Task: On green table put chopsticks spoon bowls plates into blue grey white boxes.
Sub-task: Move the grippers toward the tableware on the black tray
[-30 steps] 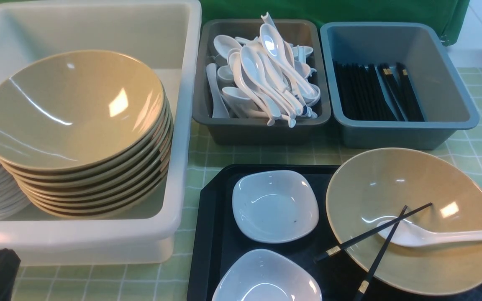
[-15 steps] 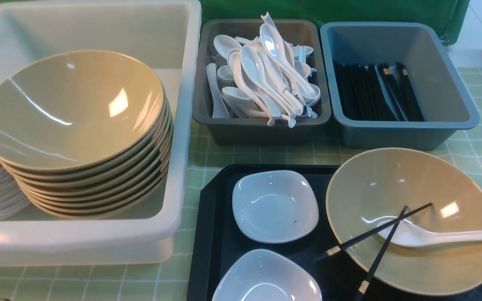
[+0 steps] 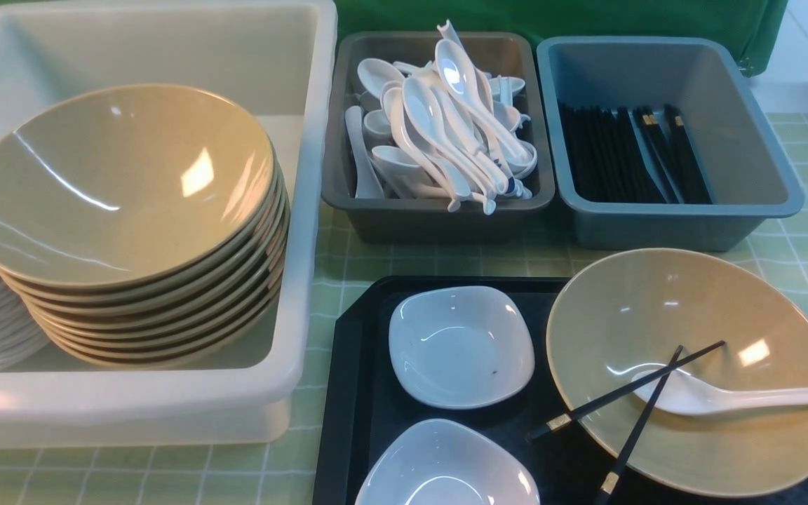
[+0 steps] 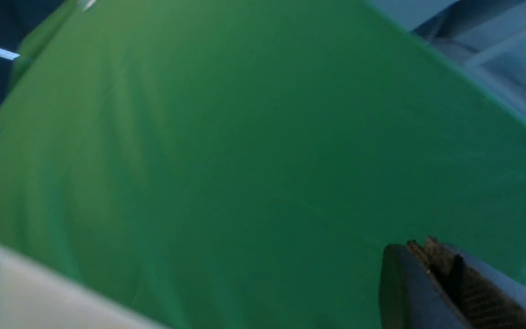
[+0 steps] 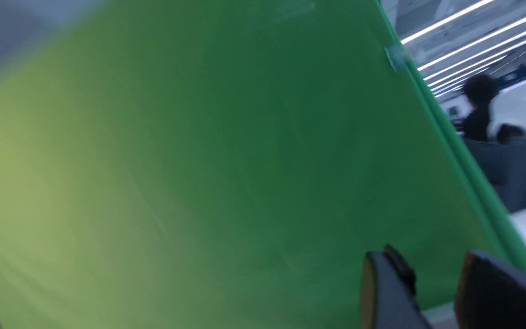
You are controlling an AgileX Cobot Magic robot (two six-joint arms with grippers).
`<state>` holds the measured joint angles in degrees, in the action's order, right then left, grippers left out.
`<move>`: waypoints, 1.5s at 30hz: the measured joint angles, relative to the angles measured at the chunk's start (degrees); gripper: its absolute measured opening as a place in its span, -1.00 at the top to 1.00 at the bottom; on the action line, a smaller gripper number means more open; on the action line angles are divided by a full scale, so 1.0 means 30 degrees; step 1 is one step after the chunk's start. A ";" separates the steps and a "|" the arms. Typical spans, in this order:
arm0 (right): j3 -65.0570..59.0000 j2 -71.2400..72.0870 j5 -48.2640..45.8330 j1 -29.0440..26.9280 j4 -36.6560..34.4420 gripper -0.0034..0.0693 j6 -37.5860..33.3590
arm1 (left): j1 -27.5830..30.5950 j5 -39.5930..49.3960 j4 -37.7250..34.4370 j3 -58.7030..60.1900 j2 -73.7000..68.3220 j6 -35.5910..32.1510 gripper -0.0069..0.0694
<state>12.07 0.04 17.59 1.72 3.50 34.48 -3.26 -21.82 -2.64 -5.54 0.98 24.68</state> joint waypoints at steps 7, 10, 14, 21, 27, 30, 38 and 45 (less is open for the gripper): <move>0.9022 -0.4518 -0.6846 0.0000 0.0000 0.26 -0.3290 | 0.0000 0.6033 0.3443 -0.8010 -0.4041 0.0140 0.82; 1.1823 -0.7445 -1.1745 0.0000 0.0000 0.26 -0.5356 | 0.0000 1.0257 0.4801 -1.0140 -0.7093 0.0099 0.82; 1.2982 -1.0839 -1.5520 0.0000 0.0000 0.26 -0.7119 | 0.0000 1.4340 0.5533 -1.0629 -1.0117 0.0081 0.82; 1.3132 -1.4788 -1.9370 0.0000 -0.3253 0.26 -1.0744 | -0.1165 1.5862 0.3126 -1.0609 -1.2570 -0.0700 0.82; 1.3650 -1.8098 -2.3910 0.0145 -0.8738 0.26 -1.7731 | -0.4362 1.7972 -0.1882 -1.0609 -1.3358 -0.6917 0.82; 1.3701 -2.0322 -2.4819 0.2419 -0.8874 0.25 -2.2175 | -0.6790 1.9569 -0.5124 -1.0609 -1.4194 -1.2009 0.82; 1.3670 -2.3837 -2.2121 0.8015 -0.1045 0.07 -3.0093 | -0.8994 1.9831 -0.9071 -1.0609 -1.4773 -1.8743 0.82; 1.3670 -2.6472 -2.0884 0.8190 -0.0428 -0.26 -3.3526 | -0.8992 1.9835 -0.9996 -1.0609 -1.4773 -1.9444 0.82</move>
<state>53.08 -79.38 -45.06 26.29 2.21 -66.10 -30.24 37.68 -32.62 -37.37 -43.34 -33.65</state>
